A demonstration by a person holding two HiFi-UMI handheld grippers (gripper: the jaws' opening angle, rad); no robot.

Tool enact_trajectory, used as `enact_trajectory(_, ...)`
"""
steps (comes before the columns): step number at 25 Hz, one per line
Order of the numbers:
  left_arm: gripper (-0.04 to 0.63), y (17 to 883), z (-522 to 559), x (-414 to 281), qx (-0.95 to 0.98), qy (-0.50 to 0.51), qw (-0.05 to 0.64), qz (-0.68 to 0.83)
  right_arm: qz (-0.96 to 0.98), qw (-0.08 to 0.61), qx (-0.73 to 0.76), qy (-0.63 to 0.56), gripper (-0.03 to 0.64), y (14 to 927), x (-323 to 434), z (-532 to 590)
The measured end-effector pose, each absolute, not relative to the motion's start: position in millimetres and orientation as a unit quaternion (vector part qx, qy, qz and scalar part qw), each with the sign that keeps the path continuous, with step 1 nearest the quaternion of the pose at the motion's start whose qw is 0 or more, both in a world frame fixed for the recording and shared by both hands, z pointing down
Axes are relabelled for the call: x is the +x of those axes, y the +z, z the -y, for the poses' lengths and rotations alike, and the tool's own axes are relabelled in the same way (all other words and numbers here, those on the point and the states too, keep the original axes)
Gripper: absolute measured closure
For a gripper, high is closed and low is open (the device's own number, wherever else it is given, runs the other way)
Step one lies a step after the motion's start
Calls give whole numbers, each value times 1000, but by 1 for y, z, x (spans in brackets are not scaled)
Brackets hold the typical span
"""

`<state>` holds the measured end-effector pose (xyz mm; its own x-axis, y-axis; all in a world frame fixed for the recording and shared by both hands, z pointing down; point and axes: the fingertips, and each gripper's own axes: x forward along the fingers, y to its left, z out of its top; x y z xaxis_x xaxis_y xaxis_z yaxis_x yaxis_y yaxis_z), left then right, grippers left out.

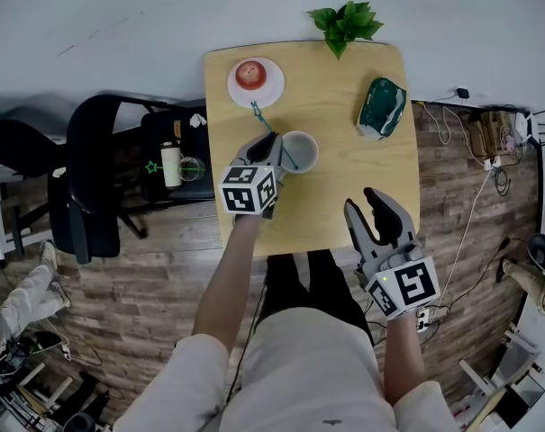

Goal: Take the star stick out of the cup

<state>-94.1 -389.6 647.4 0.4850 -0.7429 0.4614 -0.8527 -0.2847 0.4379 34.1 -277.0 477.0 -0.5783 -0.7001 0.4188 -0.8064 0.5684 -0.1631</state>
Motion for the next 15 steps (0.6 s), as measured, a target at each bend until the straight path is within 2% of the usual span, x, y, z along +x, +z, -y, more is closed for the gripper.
enact_trajectory(15,578,624,385,-91,814,60,319,481,867,148,447,160,488,462,33,265)
